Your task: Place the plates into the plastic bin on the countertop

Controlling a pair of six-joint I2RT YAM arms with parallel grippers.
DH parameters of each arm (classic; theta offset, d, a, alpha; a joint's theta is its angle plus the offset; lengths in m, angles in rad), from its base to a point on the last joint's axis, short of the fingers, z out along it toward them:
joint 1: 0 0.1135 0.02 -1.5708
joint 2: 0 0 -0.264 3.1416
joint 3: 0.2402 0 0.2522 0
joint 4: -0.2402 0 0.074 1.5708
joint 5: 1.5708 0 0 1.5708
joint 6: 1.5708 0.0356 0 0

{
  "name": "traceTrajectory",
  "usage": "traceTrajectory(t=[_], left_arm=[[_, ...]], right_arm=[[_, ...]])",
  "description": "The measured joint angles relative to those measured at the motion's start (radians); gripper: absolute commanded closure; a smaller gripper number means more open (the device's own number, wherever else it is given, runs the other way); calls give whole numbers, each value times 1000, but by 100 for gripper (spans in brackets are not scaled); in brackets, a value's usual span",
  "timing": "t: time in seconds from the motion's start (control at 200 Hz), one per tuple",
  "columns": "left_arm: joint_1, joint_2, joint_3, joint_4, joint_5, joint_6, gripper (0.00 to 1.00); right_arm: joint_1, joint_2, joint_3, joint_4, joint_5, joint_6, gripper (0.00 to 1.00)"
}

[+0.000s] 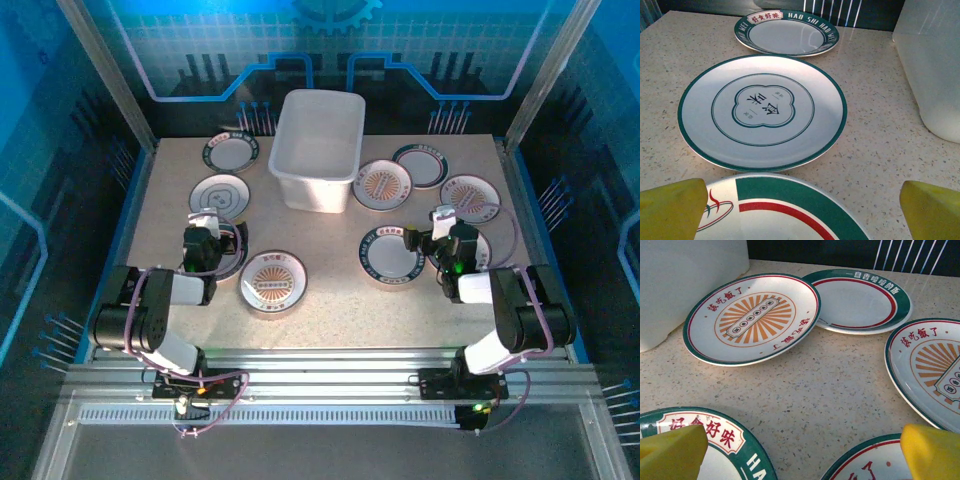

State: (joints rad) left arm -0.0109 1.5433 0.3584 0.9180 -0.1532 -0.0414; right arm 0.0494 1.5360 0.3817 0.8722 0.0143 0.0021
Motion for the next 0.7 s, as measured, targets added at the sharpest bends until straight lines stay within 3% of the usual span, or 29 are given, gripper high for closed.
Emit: traceTrajectory(t=[0.7], left_arm=[[0, 0, 0, 0, 0, 0, 1]], right_arm=[[0, 0, 0, 0, -3, -3, 0]])
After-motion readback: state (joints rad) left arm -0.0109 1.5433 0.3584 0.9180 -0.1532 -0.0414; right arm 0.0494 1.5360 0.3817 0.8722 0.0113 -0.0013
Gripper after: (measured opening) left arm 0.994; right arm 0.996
